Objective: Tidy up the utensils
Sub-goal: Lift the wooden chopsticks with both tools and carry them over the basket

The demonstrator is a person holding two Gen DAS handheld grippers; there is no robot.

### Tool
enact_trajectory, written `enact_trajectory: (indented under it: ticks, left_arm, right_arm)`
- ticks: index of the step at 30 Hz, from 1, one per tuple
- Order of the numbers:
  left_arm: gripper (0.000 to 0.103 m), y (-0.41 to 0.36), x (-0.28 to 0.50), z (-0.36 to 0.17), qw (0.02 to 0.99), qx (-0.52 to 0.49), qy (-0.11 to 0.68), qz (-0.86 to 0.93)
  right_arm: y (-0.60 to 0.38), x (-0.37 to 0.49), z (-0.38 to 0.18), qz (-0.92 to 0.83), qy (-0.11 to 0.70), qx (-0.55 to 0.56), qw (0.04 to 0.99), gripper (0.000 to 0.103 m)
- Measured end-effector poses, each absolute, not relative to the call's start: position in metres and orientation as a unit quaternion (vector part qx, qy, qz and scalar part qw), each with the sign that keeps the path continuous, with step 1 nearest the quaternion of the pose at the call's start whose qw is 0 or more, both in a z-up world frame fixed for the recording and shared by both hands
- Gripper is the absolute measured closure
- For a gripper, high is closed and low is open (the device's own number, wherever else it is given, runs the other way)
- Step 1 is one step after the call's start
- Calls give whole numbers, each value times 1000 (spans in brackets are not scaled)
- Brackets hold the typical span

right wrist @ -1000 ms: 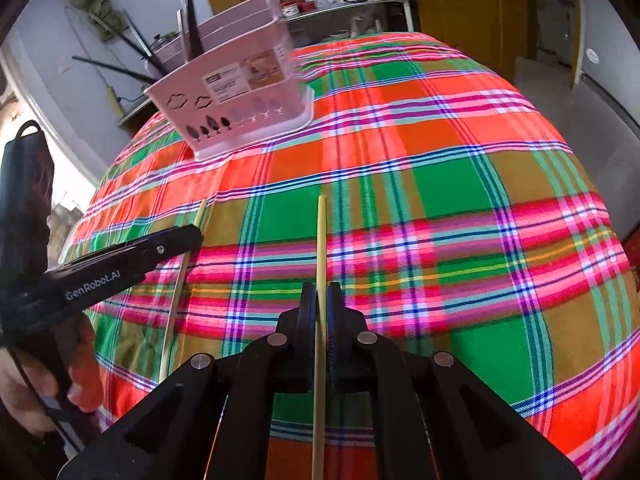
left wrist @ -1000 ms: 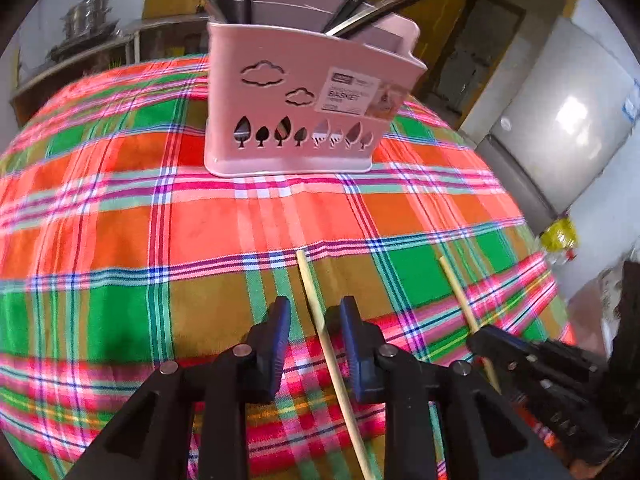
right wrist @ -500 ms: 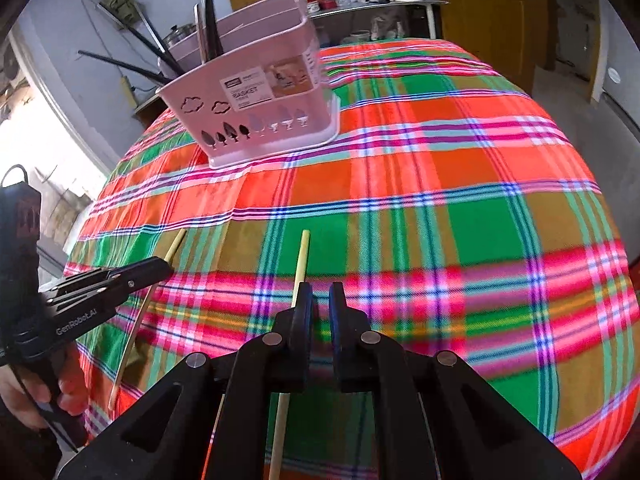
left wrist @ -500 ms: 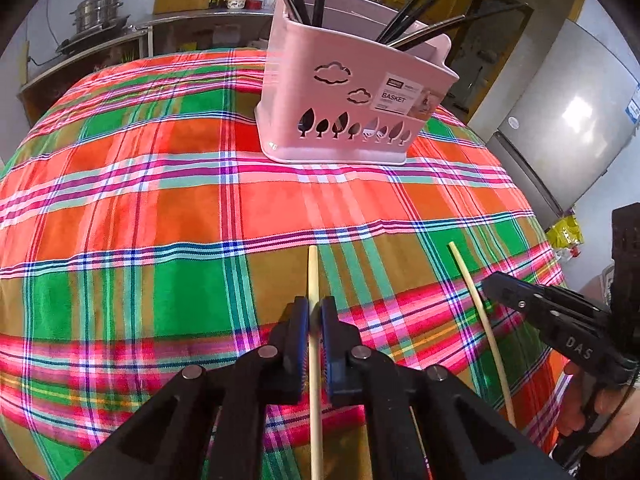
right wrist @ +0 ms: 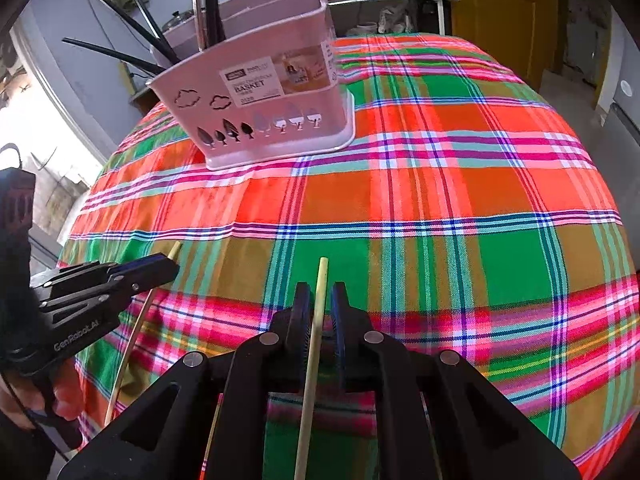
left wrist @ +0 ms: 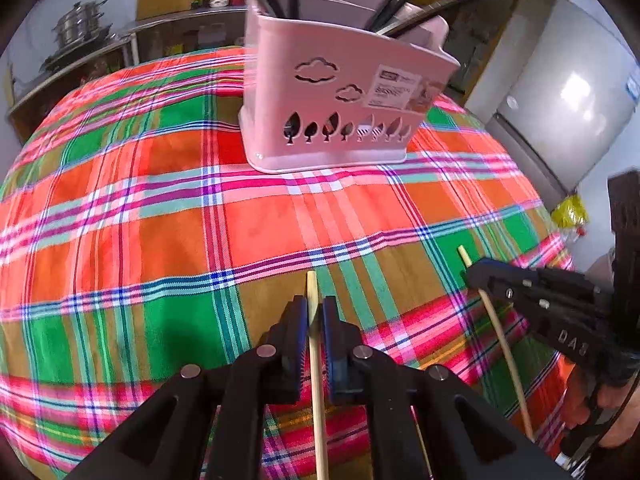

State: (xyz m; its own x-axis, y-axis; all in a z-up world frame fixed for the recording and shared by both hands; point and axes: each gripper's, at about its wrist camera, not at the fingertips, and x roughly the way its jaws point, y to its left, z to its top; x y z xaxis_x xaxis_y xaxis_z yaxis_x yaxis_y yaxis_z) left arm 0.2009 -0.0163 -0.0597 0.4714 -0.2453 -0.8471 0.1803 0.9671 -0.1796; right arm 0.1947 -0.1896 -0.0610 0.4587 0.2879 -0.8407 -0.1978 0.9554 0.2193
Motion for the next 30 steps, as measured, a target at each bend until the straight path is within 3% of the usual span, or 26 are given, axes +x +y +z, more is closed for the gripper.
enact_trajectory:
  ticks: [15,30]
  left_arm:
    - [98,-24,210,-40,855,3,504,-125]
    - [98,-9,196,84,906,-18,398,-144]
  right_arm:
    - [-183,202,-42,166,497,29,851,98]
    - [-182,191,68,191,385,35,902,98]
